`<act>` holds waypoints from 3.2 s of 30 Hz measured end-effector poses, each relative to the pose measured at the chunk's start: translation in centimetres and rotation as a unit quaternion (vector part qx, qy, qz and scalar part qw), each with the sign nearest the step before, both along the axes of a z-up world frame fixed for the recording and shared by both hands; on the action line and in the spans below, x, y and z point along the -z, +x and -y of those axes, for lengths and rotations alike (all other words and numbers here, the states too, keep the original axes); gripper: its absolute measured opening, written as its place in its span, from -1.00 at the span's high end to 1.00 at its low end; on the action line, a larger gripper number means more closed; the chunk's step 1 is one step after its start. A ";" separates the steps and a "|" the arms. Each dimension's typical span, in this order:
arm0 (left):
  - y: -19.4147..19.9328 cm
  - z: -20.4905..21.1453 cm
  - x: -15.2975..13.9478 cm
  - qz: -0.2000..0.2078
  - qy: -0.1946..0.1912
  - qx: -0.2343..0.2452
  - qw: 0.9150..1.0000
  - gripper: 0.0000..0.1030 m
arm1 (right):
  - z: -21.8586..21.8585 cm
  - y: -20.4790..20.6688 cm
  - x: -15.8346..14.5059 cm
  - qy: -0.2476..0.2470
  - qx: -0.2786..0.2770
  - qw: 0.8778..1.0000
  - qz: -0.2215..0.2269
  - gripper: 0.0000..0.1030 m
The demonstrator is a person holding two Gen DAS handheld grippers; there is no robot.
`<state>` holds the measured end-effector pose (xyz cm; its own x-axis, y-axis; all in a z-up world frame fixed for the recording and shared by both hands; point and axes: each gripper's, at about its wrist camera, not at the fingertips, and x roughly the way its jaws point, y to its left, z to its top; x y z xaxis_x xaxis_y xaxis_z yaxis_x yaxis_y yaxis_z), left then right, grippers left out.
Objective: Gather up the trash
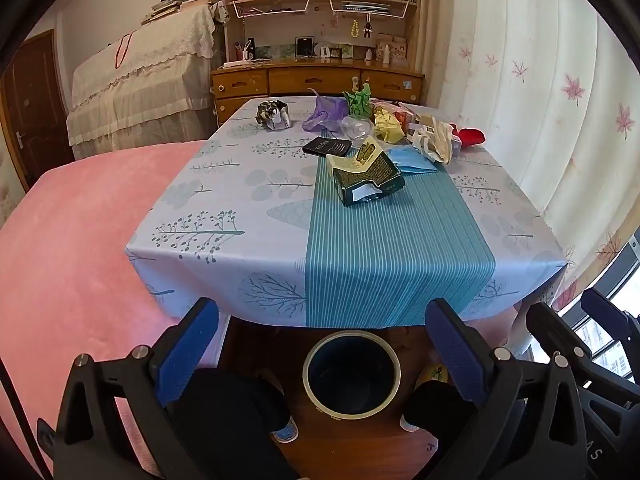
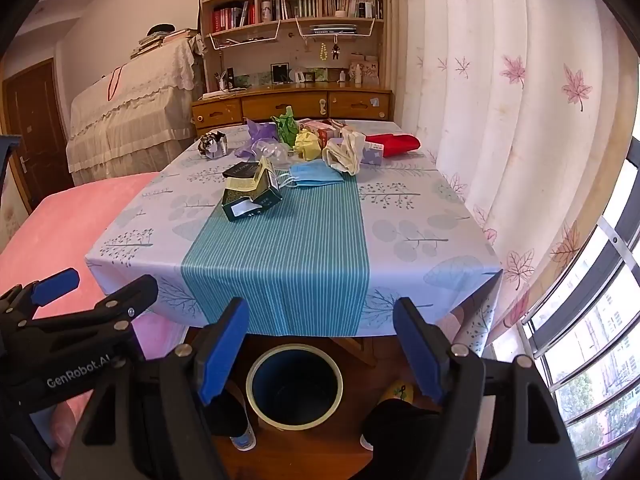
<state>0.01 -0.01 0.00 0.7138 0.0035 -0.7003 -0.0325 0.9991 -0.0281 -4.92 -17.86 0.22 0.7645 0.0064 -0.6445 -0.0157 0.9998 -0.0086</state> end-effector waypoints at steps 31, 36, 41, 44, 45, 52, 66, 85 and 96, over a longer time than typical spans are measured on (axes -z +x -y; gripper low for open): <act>-0.1 -0.4 0.2 0.000 -0.001 -0.007 1.000 -0.98 | -0.1 0.1 0.3 0.001 0.000 1.000 0.007 -0.46; -0.2 -0.6 0.2 -0.001 -0.001 -0.008 1.000 -0.98 | -0.1 0.1 0.4 0.001 0.000 1.000 0.007 -0.46; -0.2 -0.6 0.2 -0.001 0.002 -0.008 1.000 -0.97 | -0.1 0.1 0.5 0.001 0.000 1.000 0.006 -0.46; -0.3 -0.7 0.3 -0.001 0.003 -0.008 1.000 -0.96 | -0.2 0.1 0.4 0.001 0.000 1.000 0.005 -0.46; -0.3 -0.7 0.3 -0.001 0.003 -0.008 1.000 -0.96 | -0.2 0.1 0.4 0.001 0.000 1.000 0.006 -0.46; -0.3 -0.7 0.4 -0.001 0.003 -0.008 1.000 -0.96 | -0.1 0.1 0.5 0.002 0.000 1.000 0.005 -0.46; -0.4 -0.9 0.7 -0.006 0.003 -0.008 1.000 -0.96 | -0.1 0.2 0.6 0.002 0.000 1.000 0.004 -0.46; 0.1 -1.4 1.0 -0.012 0.002 -0.009 1.000 -0.93 | -0.4 0.9 1.4 0.001 -0.001 1.000 -0.002 -0.46; 3.1 -1.1 0.1 -0.016 -0.007 -0.001 1.000 -0.87 | -0.7 3.1 0.3 -0.012 -0.004 1.000 0.004 -0.46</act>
<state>3.09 1.10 -0.12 0.6914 -0.0039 -0.7225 -0.0362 0.9985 -0.0400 -1.80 -17.18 -0.03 0.7696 -0.0034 -0.6385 -0.0232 0.9992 -0.0333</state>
